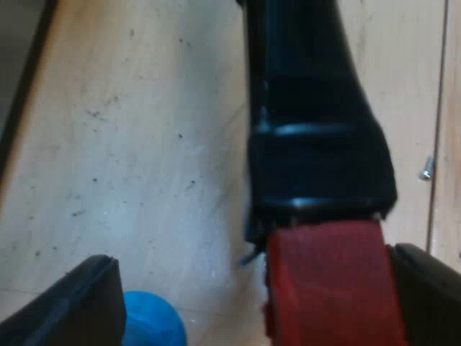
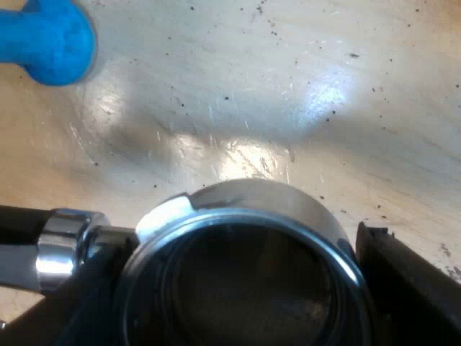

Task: Put the handle in the coffee machine

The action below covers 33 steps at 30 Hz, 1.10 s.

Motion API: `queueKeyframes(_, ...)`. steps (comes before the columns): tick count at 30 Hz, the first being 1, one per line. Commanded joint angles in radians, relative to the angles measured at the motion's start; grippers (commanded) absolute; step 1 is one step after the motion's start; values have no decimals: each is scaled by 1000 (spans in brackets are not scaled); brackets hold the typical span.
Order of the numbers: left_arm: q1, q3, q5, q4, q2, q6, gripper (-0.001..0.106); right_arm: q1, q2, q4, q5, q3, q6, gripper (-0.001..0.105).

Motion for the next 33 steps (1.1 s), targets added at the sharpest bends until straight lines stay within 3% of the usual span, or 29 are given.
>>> queueKeyframes(1,-3,0,40,-24,-1,4,74,0,-16,-13,-33,-11,8,0)
queueKeyframes(15,-3,0,45,-40,-1,4,69,0,-16,-13,-33,-11,25,0)
queueKeyframes(20,-3,0,33,-30,-1,4,52,0,-16,-13,-33,-11,31,0)
queueKeyframes(21,-3,0,27,-29,-1,4,44,0,-16,-13,-33,-11,31,0)
queueKeyframes(26,-3,0,28,-33,-1,4,34,0,-16,-13,-33,-11,31,0)
queueKeyframes(27,-3,0,28,-33,-1,4,20,0,-16,-13,-33,-11,38,0)
queueKeyframes(33,-3,0,41,-36,-1,4,0,0,-16,-16,-29,-11,38,0)
